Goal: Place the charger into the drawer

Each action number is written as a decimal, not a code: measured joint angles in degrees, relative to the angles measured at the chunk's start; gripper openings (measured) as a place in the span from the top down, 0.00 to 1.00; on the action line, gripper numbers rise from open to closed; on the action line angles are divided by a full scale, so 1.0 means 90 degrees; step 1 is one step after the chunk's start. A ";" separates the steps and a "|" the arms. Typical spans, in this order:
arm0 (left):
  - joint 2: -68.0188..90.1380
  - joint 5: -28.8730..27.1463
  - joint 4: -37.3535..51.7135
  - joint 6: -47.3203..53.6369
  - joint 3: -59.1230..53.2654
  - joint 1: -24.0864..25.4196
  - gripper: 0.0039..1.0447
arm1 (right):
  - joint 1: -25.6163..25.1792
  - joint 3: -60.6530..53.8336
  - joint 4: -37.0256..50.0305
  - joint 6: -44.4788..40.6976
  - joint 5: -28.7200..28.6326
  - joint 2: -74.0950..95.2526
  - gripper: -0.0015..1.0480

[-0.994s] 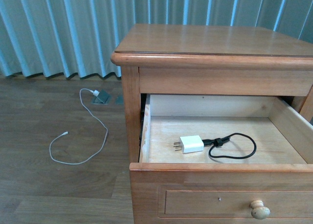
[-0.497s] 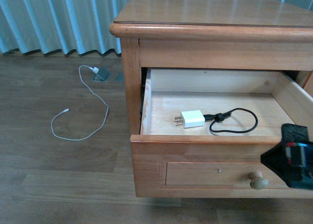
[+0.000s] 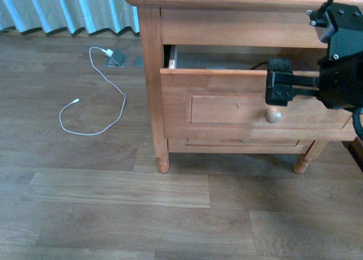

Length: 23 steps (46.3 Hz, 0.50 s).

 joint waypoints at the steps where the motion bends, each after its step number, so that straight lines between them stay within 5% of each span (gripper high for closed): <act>1: 0.0000 0.0000 0.0000 0.0000 0.0000 0.0000 0.06 | 0.0005 0.0051 0.0039 0.0007 -0.0002 0.0056 0.08; 23: 0.0000 0.0002 0.0000 0.0000 0.0000 0.0000 0.06 | 0.0032 0.1479 0.1299 0.0525 0.0141 0.1668 0.08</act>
